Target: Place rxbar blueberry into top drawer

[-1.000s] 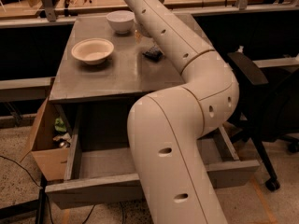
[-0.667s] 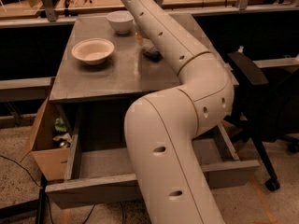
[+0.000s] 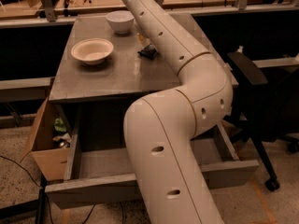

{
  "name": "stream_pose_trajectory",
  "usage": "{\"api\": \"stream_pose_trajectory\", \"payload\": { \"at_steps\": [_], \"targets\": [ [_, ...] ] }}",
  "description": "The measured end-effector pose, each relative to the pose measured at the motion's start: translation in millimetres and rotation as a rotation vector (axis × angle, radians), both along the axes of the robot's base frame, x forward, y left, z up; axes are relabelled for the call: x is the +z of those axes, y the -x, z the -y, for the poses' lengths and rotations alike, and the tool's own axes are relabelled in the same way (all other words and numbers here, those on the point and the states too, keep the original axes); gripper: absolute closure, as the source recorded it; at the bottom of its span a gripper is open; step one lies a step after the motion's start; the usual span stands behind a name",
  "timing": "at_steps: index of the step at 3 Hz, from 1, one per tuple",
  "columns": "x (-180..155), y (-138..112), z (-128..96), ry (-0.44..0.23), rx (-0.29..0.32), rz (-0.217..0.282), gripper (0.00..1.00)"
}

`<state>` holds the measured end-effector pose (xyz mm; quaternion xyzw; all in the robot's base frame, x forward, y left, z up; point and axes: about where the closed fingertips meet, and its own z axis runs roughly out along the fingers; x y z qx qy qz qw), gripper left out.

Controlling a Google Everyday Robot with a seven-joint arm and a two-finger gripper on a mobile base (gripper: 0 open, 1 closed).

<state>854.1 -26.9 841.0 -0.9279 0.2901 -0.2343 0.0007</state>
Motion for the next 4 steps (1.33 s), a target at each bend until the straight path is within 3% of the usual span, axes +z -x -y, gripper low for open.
{"api": "stream_pose_trajectory", "payload": {
  "at_steps": [1,2,3,4],
  "targets": [
    [0.1,0.1,0.1,0.0,0.0,0.0,1.0],
    [25.6,9.6,17.0,-0.09,0.099,0.039,1.0],
    [53.3,45.0,37.7,-0.231,0.242,0.087,1.0],
    [58.9,87.5,49.8,-0.347,0.349,0.114,1.0]
  ]
}}
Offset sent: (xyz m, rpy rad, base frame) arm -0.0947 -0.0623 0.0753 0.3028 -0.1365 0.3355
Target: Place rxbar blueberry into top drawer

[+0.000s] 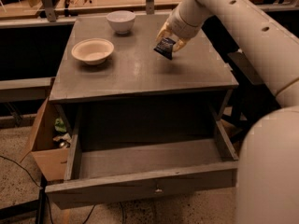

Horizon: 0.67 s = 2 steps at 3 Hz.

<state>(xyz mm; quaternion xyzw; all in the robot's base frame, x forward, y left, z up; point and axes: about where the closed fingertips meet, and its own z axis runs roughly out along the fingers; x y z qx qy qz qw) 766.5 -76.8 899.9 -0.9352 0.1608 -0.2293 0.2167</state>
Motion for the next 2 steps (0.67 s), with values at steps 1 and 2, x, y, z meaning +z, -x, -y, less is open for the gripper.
{"api": "stream_pose_trajectory", "payload": {
  "at_steps": [1,2],
  "targets": [
    [-12.3,46.9,16.9,-0.076,0.088,0.021,1.0],
    [-12.1,46.1,15.2,-0.076,0.09,0.022,1.0]
  ]
}}
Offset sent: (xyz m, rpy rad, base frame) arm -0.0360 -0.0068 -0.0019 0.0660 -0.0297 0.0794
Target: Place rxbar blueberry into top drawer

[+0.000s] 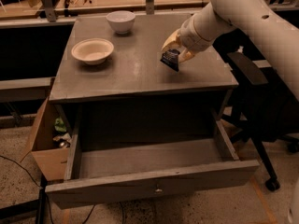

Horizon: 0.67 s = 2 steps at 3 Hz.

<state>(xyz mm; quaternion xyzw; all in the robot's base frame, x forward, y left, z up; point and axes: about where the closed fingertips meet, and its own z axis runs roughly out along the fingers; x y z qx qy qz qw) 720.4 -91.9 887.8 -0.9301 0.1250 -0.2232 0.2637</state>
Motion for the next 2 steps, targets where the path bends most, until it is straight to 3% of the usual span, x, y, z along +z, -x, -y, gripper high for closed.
{"api": "stream_pose_trajectory", "payload": {
  "at_steps": [1,2],
  "targets": [
    [1.8,20.7,-8.8,-0.023,0.007,-0.01,1.0],
    [10.6,76.3,-30.9,-0.114,0.001,-0.029,1.0]
  ]
}}
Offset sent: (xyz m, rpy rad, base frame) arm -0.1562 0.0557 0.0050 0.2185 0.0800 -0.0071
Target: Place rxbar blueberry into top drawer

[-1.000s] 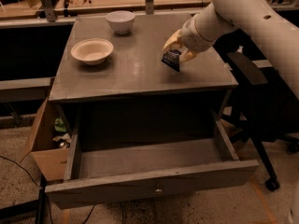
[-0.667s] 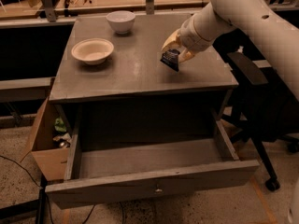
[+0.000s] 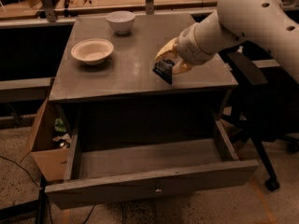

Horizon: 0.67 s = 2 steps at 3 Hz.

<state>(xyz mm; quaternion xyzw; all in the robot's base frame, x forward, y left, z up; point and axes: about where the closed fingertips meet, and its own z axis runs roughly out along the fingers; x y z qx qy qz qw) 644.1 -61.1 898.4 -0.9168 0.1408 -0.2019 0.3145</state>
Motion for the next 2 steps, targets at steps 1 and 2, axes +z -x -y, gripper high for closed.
{"api": "stream_pose_trajectory", "payload": {
  "at_steps": [1,2],
  "targets": [
    [-11.4,57.4,-17.7,-0.081,0.009,-0.047,1.0],
    [-37.5,101.1,-27.0,-0.119,0.007,-0.104,1.0]
  ]
}}
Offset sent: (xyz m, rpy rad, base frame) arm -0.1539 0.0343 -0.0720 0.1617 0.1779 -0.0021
